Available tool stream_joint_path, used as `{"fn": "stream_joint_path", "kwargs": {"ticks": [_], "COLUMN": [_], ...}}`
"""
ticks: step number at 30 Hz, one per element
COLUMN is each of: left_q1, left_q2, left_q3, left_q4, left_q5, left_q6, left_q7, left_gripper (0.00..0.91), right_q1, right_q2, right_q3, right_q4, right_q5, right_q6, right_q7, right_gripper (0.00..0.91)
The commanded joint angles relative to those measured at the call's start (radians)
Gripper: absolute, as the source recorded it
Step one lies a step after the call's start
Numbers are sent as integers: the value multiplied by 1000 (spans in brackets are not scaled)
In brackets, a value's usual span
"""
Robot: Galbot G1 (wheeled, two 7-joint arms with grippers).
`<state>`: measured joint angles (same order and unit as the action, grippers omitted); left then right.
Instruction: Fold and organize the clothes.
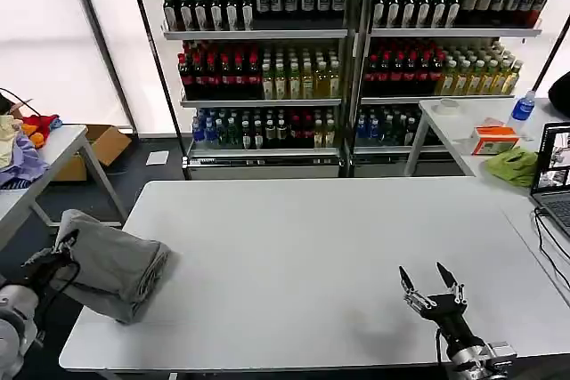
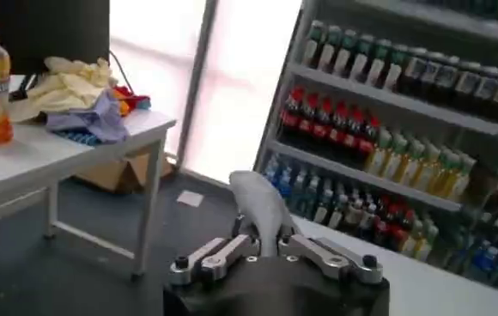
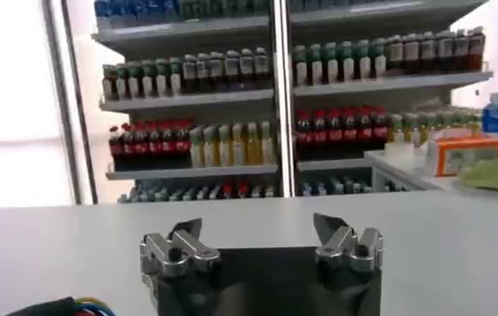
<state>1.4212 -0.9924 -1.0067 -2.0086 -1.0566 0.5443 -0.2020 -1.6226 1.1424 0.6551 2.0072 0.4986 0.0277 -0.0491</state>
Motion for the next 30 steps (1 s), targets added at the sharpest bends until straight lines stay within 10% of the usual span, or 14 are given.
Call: {"fn": "stream_joint_path", "kwargs": {"ticks": [1, 9, 20, 22, 23, 30], "left_q1": [43, -51, -165, -166, -168, -149], "left_q2": [-178, -332, -447, -451, -449, -434], "left_q3": [214, 723, 910, 913, 909, 816], "left_q4": [-238, -127, 49, 11, 4, -85], "left_q5": [-299, -192, -92, -80, -73, -50], "left_q6": [-105, -278, -345, -344, -345, -336], "left_q7": [-163, -182, -193, -198, -196, -134], "left_gripper": [10, 10, 20, 343, 907, 907], "right_q1": [-6, -11, 16, 55, 74, 192], "right_q2": [10, 30, -10, -9, -8, -17], "right_q3": [46, 51, -4, -23, -32, -189], "right_q4": [25, 56, 47, 34, 26, 35], "right_q5": [30, 13, 54, 101, 110, 186], "right_q6": [-11, -20, -98, -131, -143, -259], "right_q7": [10, 15, 19, 28, 31, 76], "right_gripper": [907, 907, 907, 907, 907, 907]}}
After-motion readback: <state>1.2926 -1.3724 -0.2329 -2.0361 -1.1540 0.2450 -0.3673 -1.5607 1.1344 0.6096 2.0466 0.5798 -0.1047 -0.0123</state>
